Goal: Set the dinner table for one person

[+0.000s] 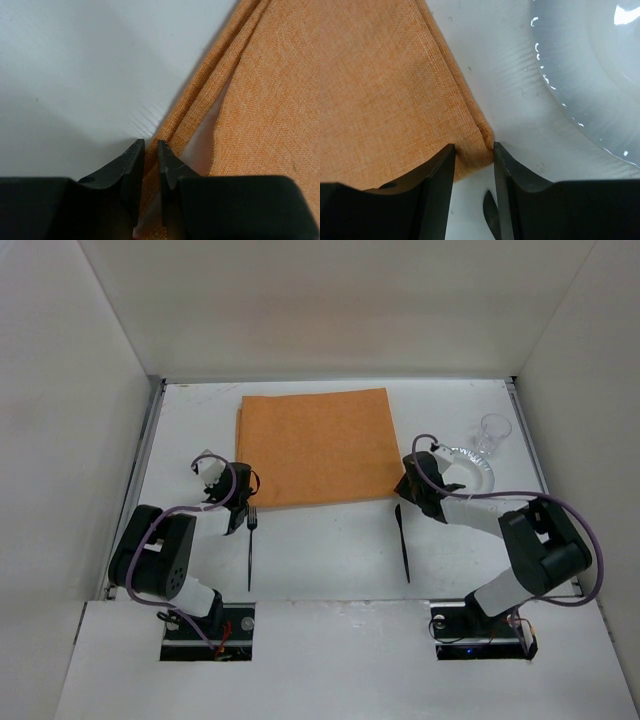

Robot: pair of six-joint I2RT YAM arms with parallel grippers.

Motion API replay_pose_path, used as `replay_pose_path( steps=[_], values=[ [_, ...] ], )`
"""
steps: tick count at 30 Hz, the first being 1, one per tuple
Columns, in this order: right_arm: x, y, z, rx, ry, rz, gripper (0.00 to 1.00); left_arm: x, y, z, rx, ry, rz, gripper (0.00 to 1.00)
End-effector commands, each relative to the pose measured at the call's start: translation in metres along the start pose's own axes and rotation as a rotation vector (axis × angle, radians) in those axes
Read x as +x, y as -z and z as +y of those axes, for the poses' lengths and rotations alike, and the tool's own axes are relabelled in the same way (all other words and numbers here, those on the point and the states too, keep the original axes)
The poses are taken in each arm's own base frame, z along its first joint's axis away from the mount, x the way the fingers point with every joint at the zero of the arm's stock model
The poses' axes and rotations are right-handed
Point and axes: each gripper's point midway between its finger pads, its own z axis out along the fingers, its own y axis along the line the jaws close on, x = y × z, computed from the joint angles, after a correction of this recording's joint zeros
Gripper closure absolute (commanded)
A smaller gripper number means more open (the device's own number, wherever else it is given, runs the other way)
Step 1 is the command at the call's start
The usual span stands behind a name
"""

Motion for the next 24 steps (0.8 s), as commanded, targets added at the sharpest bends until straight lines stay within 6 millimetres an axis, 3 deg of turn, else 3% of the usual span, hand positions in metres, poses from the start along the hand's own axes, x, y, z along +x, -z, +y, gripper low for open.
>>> replay_pose_path(
  steps=[1,4,6,12,17,24],
  values=[
    [-0.017,-0.007,0.019,-0.030,-0.051,-0.025,0.67,0.004,0.000,-0.005,0.019,0.038,0.027,0.87],
    [-0.017,-0.008,0.015,-0.022,-0.088,-0.028,0.86,0.005,0.001,-0.003,0.019,0.041,0.031,0.89],
    [-0.018,-0.003,0.012,-0.028,-0.110,-0.040,0.91,0.008,0.001,-0.004,0.026,0.038,0.045,0.91],
    [-0.012,0.017,-0.003,-0.037,-0.147,-0.052,0.95,0.016,0.003,-0.011,0.060,0.039,0.085,0.93],
    [-0.004,0.033,-0.017,-0.036,-0.156,-0.047,0.97,0.017,0.013,-0.005,0.069,0.035,0.085,0.93],
    [0.005,0.043,-0.031,-0.028,-0.149,-0.032,0.92,0.021,0.029,0.004,0.079,0.027,0.096,0.94]
  ],
)
